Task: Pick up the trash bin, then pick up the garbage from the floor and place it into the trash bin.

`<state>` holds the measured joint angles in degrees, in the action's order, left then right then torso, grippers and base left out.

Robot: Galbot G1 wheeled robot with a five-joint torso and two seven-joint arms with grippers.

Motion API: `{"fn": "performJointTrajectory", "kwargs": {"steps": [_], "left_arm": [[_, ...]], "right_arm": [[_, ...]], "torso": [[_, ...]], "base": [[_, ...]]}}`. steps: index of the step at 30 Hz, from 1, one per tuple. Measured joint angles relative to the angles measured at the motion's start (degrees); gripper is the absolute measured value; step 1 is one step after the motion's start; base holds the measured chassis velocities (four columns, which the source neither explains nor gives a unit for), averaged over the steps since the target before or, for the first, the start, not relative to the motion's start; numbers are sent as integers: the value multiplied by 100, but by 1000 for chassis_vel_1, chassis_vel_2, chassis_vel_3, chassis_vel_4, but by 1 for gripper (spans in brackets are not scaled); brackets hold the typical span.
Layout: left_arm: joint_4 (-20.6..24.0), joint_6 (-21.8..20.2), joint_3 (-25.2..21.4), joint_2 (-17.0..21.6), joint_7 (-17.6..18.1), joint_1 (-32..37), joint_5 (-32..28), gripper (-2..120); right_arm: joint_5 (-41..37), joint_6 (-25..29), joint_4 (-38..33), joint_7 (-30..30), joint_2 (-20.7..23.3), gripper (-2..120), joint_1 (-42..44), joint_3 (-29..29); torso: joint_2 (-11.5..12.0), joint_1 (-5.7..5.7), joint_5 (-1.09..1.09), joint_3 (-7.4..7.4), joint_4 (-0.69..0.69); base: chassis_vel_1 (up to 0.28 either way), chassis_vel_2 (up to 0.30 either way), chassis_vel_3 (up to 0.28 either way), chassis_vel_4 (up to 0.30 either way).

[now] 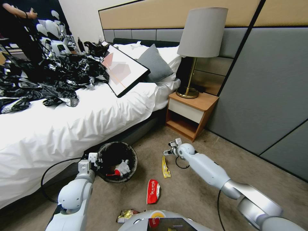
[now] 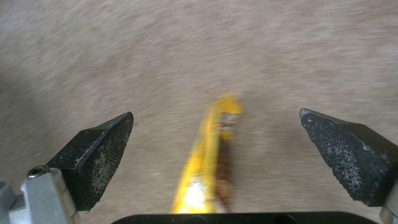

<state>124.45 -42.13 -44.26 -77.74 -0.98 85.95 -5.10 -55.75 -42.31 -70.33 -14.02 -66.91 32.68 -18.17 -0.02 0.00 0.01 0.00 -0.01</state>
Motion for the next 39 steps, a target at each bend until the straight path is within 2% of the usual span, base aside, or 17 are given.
{"fn": "performJointTrajectory", "kwargs": {"steps": [7,13,24,31,36,39], "left_arm": [[-22,0,31,8,-6,-32,6,0],[-46,0,39,19,-9,-38,7,0],[-113,0,54,5,-16,-70,40,0],[-152,0,83,-32,-18,-87,68,0],[-170,0,86,-37,-19,-100,77,0],[-177,0,80,-37,-22,-98,78,0]], "right_arm": [[60,7,191,-46,-283,100,75,-149],[91,10,244,-61,-311,100,136,-163],[283,15,292,-66,23,100,364,-71],[338,17,293,-55,61,100,443,-18],[376,17,327,-44,2,92,449,-73],[390,17,359,26,-54,73,418,-119]], "torso": [[0,0,-1,0,1],[0,0,-1,0,0],[0,0,-1,0,-1],[0,0,-2,1,0],[0,0,-2,1,0],[0,0,-2,1,1]], "base": [[0,0,0,0],[0,0,0,0],[0,0,0,0],[0,0,0,0],[0,0,0,0],[0,0,0,0]]}}
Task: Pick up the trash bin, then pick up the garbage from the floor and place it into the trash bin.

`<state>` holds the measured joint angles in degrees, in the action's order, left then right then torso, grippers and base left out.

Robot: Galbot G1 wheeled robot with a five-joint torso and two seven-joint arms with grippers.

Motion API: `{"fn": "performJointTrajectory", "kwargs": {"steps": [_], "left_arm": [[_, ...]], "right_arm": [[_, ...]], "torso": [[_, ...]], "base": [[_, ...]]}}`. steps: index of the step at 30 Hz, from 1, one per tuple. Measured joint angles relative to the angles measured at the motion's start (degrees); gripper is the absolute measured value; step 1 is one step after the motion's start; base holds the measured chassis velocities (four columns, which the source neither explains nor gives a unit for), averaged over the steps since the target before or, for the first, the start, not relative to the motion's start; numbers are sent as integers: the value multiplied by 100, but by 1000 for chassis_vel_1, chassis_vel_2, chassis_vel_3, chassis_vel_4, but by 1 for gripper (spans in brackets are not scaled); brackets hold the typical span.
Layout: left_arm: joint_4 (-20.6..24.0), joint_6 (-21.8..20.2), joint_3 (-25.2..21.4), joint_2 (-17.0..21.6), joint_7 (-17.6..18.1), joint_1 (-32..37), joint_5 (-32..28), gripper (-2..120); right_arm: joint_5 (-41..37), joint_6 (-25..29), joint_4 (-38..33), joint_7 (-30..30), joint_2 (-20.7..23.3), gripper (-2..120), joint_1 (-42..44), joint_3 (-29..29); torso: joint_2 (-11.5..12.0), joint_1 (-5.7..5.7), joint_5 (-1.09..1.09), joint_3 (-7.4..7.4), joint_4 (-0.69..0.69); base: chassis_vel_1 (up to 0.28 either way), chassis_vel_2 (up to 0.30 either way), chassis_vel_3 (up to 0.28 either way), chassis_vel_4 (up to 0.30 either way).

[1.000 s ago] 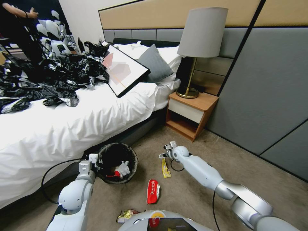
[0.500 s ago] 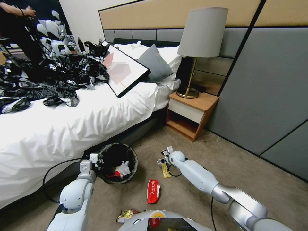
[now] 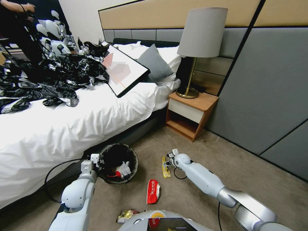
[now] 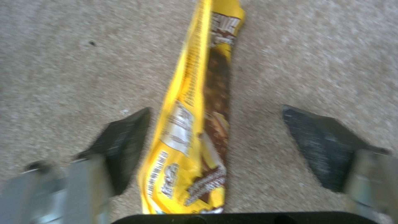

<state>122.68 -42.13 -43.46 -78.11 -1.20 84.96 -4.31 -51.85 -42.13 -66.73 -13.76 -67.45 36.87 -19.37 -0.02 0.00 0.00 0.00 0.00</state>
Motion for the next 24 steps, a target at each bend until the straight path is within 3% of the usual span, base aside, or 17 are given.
{"fn": "performJointTrajectory", "kwargs": {"steps": [13,14,16,18,24], "left_arm": [[-18,0,-6,5,-5,-5,1,0],[-18,0,-5,5,-5,-8,1,0],[-19,0,-5,5,-5,-10,1,0],[-22,0,-2,4,-5,-12,2,0],[-28,0,0,0,-5,-12,7,0]], "right_arm": [[155,0,50,148,-31,34,-10,-49],[158,0,46,149,-21,25,-10,-49],[161,0,46,149,-17,22,-10,-48],[168,1,64,150,-19,10,-11,-41],[197,0,87,155,-23,0,-14,-29]], "torso": [[0,0,0,0,-1],[0,0,1,0,-1],[0,0,1,0,-2],[0,0,0,0,-1],[0,0,1,0,-1]], "base": [[0,0,0,0],[0,0,0,0],[0,0,0,0],[0,0,0,0],[0,0,0,0]]}}
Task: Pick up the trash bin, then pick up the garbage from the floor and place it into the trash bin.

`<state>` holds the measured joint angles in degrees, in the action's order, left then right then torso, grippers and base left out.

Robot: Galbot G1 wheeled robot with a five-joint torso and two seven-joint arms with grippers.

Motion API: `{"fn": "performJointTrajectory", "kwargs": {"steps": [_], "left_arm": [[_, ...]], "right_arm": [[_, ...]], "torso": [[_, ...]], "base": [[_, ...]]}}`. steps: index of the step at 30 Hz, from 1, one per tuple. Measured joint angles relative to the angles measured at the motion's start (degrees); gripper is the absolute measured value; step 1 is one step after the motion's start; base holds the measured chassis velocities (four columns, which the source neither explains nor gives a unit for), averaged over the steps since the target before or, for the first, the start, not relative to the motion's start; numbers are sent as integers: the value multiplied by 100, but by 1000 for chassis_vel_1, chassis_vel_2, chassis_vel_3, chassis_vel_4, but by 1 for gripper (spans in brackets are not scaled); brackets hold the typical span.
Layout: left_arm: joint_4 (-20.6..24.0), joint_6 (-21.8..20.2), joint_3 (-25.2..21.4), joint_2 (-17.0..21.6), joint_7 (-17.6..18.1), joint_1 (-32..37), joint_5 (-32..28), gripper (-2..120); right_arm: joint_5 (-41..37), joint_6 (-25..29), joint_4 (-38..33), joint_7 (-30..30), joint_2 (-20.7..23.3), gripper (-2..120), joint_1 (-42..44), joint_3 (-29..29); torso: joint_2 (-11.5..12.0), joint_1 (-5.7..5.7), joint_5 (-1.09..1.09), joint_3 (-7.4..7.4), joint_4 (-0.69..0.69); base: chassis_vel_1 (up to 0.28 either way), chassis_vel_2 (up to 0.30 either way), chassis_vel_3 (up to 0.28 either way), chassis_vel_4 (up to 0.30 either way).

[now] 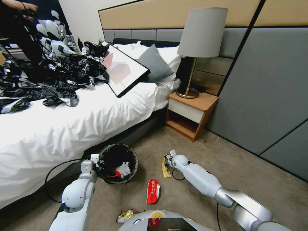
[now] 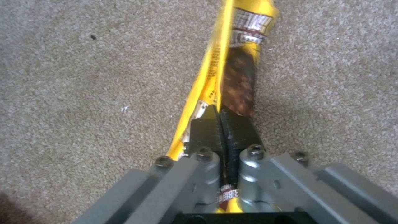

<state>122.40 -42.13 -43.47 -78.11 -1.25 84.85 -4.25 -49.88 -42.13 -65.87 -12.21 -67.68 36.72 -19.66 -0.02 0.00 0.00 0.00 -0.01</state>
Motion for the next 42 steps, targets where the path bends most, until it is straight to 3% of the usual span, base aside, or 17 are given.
{"fn": "performJointTrajectory", "kwargs": {"steps": [18,21,23,25,27,29,31,33,42], "left_arm": [[22,0,-11,7,0,15,28,0],[56,0,-12,45,2,14,4,0],[80,0,-32,83,3,6,-23,0],[88,0,-39,91,5,5,-28,0],[108,0,-35,109,3,-7,-47,0],[110,0,-35,110,2,-8,-48,0],[112,0,-10,107,-5,-24,-49,0],[100,0,12,101,-7,-33,-47,0],[12,0,148,29,-37,-104,40,0]], "right_arm": [[-59,0,-263,-36,112,0,2,93],[-345,-1,-771,-190,428,0,12,200],[-757,-1,-1486,-402,903,0,4,364],[-862,-1,-1698,-456,1029,0,3,414],[-1247,-1,-2504,-642,1399,0,-19,605],[-1350,-1,-2684,-697,1484,0,-25,656],[-1882,-1,-3592,-954,1860,0,-26,984],[-2178,-1,-3982,-1076,2078,0,-24,1216],[-3554,-2,-5421,-1599,2621,0,-596,1843]], "torso": [[0,0,-2,0,1],[0,0,-2,0,1],[0,0,1,0,0],[0,0,0,0,-2],[0,0,-2,0,0],[0,0,0,0,0],[0,0,-3,0,3],[0,0,0,0,1],[-1,0,-1,0,0]], "base": [[0,0,0,0],[0,0,0,0],[0,0,0,0],[0,0,0,0],[0,0,0,0],[0,0,0,0],[0,0,0,0],[0,0,0,0],[0,0,0,0]]}}
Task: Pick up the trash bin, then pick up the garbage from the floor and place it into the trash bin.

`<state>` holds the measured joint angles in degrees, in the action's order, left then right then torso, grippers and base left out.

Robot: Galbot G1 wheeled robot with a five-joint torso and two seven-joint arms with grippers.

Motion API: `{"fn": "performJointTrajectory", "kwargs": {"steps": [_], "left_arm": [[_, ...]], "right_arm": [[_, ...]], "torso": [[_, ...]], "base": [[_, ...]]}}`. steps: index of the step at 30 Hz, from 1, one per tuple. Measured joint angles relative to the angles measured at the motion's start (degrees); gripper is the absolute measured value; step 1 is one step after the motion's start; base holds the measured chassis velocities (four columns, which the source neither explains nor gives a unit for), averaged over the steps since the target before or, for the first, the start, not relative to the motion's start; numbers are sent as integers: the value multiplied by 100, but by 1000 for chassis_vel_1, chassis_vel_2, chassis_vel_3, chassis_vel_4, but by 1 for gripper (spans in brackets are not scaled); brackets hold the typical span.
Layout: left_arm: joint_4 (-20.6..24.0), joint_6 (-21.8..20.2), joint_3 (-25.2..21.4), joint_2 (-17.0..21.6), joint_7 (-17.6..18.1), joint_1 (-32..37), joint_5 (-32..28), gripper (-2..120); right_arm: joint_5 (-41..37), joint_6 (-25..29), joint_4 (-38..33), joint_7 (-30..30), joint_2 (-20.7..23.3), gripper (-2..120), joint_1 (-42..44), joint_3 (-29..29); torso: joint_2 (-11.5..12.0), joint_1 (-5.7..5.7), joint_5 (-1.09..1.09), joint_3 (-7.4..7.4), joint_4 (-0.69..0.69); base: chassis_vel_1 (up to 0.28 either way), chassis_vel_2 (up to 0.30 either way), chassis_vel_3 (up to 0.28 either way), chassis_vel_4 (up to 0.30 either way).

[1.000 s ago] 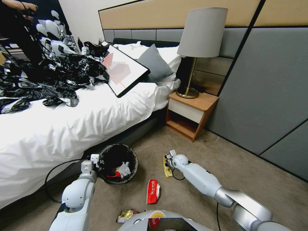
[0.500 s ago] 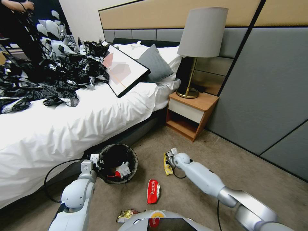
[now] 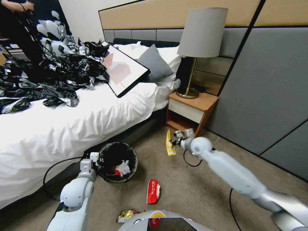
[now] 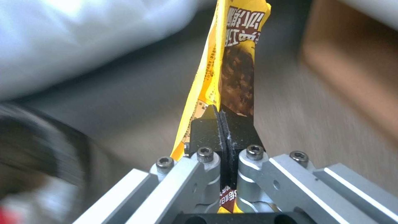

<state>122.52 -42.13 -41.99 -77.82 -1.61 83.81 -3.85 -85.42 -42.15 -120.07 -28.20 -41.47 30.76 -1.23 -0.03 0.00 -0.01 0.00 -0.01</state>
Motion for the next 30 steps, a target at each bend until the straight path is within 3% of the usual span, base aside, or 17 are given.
{"fn": "performJointTrajectory", "kwargs": {"steps": [7,10,17,28,30], "left_arm": [[-42,0,-4,-36,-23,-8,30,0],[-69,0,-53,-38,-26,-7,30,0],[-102,0,-100,-85,-31,-4,25,0],[-81,0,-116,-130,-27,-34,24,0],[-91,0,-140,-131,-26,-53,20,0]], "right_arm": [[-1171,1,-447,-175,-238,0,-1433,-341],[-1791,1,-449,-217,-618,0,-2342,-789],[-2417,75,-201,-283,-1163,0,-3278,-1584],[-1975,183,386,-315,-1961,0,-3318,-2700],[-1676,230,697,-325,-2370,0,-3013,-3003]], "torso": [[0,0,2,-1,1],[0,0,2,0,3],[0,0,3,0,-1],[1,0,2,-1,-1],[1,0,2,-1,2]], "base": [[0,0,0,0],[0,0,0,0],[0,0,0,0],[0,0,0,0],[0,0,0,0]]}}
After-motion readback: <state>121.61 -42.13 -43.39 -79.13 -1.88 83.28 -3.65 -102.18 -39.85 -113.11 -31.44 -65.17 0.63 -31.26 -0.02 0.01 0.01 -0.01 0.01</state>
